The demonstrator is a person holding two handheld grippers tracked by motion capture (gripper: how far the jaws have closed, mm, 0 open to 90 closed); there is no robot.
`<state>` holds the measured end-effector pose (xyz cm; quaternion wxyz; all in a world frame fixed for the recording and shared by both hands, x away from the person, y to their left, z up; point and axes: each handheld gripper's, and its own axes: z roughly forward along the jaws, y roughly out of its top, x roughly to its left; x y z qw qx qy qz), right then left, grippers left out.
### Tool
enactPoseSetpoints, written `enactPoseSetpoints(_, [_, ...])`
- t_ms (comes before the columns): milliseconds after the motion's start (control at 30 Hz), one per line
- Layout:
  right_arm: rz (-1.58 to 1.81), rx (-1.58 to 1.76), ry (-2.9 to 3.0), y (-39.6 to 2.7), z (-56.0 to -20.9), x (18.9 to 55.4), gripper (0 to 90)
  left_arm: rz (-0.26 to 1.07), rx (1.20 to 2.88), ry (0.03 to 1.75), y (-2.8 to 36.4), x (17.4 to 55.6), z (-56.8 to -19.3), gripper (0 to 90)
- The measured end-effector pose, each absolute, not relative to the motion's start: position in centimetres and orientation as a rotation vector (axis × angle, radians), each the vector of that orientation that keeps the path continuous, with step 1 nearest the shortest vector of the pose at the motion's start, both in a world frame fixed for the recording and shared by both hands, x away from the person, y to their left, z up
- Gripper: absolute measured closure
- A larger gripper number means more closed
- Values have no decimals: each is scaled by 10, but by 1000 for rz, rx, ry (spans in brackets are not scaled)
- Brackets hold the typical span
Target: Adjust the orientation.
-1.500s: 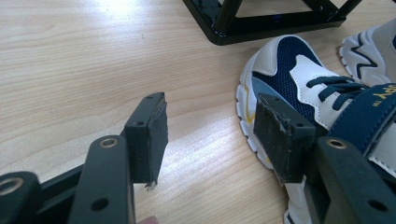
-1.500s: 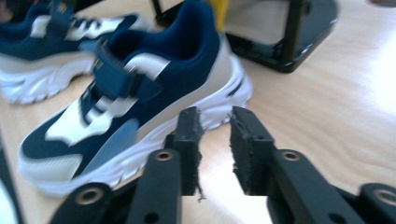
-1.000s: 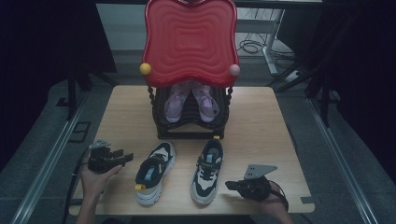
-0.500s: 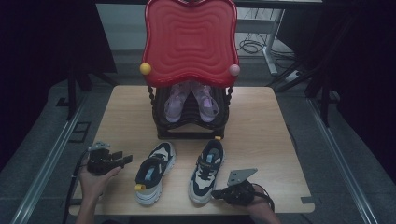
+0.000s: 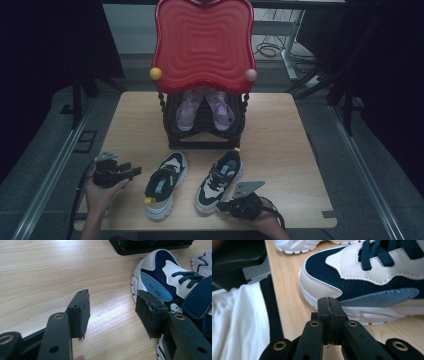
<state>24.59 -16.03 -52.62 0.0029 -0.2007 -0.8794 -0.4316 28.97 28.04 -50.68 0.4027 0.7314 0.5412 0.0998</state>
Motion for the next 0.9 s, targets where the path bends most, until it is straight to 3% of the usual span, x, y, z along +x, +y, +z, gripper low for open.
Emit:
enactPoseSetpoints(667, [-1447,-730,-2802,-127,-524,251,886,251,1834,1360,283,286,-500,448])
enactPoseSetpoints(900, [-1542,-730,-2776,-143,-508,248,888,237,1831,1359,284,285,-499,444])
